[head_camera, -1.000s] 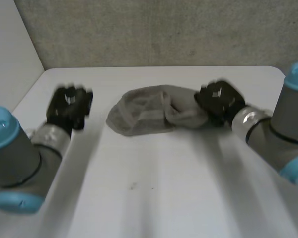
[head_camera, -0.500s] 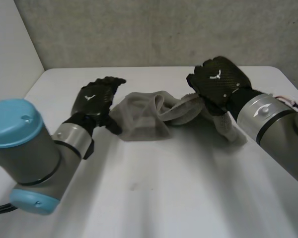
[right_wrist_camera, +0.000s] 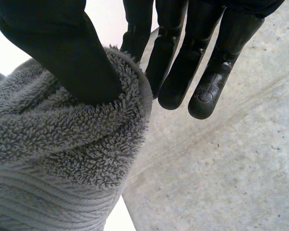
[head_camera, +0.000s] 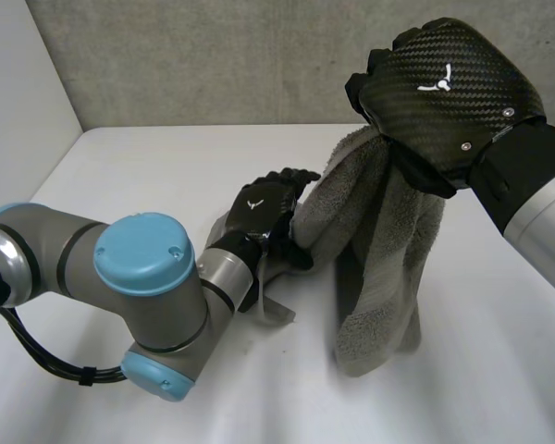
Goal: Fold the towel.
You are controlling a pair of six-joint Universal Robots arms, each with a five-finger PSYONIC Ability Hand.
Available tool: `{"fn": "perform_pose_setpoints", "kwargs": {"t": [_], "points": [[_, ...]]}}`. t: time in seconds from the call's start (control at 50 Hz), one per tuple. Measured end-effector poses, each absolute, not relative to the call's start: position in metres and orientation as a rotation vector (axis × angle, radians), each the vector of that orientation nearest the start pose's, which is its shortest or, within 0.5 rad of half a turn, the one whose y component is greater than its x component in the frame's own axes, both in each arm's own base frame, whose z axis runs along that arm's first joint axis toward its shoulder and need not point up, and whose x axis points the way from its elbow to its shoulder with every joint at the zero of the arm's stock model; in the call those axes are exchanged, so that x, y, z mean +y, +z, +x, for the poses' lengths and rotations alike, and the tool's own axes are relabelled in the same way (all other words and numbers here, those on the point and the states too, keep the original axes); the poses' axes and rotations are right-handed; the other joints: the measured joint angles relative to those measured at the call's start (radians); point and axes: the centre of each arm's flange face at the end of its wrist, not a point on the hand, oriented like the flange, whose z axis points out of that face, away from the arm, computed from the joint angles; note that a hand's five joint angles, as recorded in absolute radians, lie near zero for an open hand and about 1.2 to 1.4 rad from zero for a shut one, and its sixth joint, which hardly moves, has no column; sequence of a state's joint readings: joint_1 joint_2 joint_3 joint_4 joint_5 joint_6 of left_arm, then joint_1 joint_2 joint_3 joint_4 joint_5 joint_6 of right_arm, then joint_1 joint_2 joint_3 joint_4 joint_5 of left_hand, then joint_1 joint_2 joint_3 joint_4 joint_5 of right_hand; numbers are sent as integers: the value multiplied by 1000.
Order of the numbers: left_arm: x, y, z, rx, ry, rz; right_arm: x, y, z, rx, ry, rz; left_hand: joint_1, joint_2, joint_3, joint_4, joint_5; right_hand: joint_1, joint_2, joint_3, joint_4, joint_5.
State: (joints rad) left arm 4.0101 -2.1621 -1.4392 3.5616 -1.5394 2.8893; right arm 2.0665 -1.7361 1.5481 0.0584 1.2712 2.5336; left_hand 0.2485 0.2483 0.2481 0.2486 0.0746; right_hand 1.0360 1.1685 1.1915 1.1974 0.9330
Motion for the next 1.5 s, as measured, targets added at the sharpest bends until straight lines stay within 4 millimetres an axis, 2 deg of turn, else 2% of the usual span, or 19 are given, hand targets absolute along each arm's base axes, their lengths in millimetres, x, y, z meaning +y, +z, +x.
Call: {"fn": "perform_pose_setpoints", "kwargs": {"t": [0.22, 0.38, 0.52, 0.58, 0.6, 0.68, 0.78, 0.92, 1.02, 1.12, 1.16, 1.18, 1.22, 1.26, 1.3, 1.34, 1.4, 1.44, 1.5], "points": [[-238, 152, -353, -1973, 1685, -412, -161, 368, 262, 1485, -2317, -1319, 87, 88, 88, 89, 89, 0, 0, 0, 0, 0], [-238, 155, -331, -2067, 1802, -445, -163, 364, 262, 1500, -2316, -1339, 89, 91, 91, 92, 92, 0, 0, 0, 0, 0], [-228, 161, -310, -2130, 1884, -559, -178, 350, 256, 1592, -2292, -1344, 168, 161, 162, 161, 161, 0, 0, 0, 0, 0], [-225, 163, -301, -2153, 1907, -604, -186, 340, 254, 1646, -2259, -1348, 216, 213, 199, 199, 198, 0, 0, 0, 0, 0], [-223, 164, -297, -2164, 1916, -625, -190, 333, 253, 1677, -2233, -1353, 370, 376, 377, 377, 363, 0, 0, 0, 0, 0], [-218, 167, -289, -2194, 1927, -681, -198, 318, 254, 1738, -2170, -1366, 591, 590, 584, 584, 582, 0, 0, 0, 0, 0], [-211, 169, -282, -2247, 1899, -743, -205, 302, 257, 1804, -2081, -1391, 633, 636, 635, 635, 630, 0, 0, 0, 0, 0], [-203, 165, -266, -2422, 1739, -832, -217, 258, 263, 1964, -1805, -1538, 685, 688, 687, 688, 682, 0, 0, 0, 0, 0], [-213, 163, -258, -2502, 1690, -856, -228, 233, 268, 2006, -1676, -1690, 694, 697, 696, 696, 692, 0, 0, 0, 0, 0], [-247, 168, -256, -2504, 1773, -875, -255, 220, 280, 1990, -1677, -1781, 719, 722, 722, 718, 712, 0, 0, 0, 0, 0], [-261, 173, -259, -2466, 1836, -875, -267, 222, 285, 1976, -1724, -1779, 777, 775, 774, 774, 765, 0, 0, 0, 0, 0], [-278, 182, -264, -2395, 1928, -862, -282, 227, 292, 1953, -1804, -1757, 842, 850, 850, 850, 829, 0, 0, 0, 0, 0], [-284, 186, -266, -2365, 1963, -856, -289, 231, 295, 1938, -1849, -1740, 881, 898, 892, 892, 876, 0, 0, 0, 0, 0], [-315, 212, -278, -2146, 2182, -802, -317, 255, 310, 1825, -2115, -1606, 904, 944, 942, 942, 924, 0, 9, 0, 0, 0], [-327, 227, -283, -2022, 2289, -769, -329, 273, 317, 1739, -2272, -1506, 907, 950, 947, 947, 931, 0, 9, 0, 0, 0], [-344, 266, -293, -1701, 2523, -679, -344, 307, 324, 1556, -2540, -1302, 913, 960, 958, 958, 938, 0, 9, 0, 0, 0], [-350, 298, -298, -1428, 2684, -600, -350, 346, 325, 1336, -2788, -1065, 918, 963, 962, 962, 943, 0, 9, 0, 0, 0], [-348, 331, -299, -1145, 2819, -512, -347, 378, 320, 1151, -2957, -859, 920, 967, 965, 964, 947, 0, 9, 0, 1, 0], [-342, 350, -298, -988, 2881, -462, -340, 391, 315, 1064, -3022, -764, 920, 968, 967, 966, 948, 0, 9, 0, 2, 0]]}}
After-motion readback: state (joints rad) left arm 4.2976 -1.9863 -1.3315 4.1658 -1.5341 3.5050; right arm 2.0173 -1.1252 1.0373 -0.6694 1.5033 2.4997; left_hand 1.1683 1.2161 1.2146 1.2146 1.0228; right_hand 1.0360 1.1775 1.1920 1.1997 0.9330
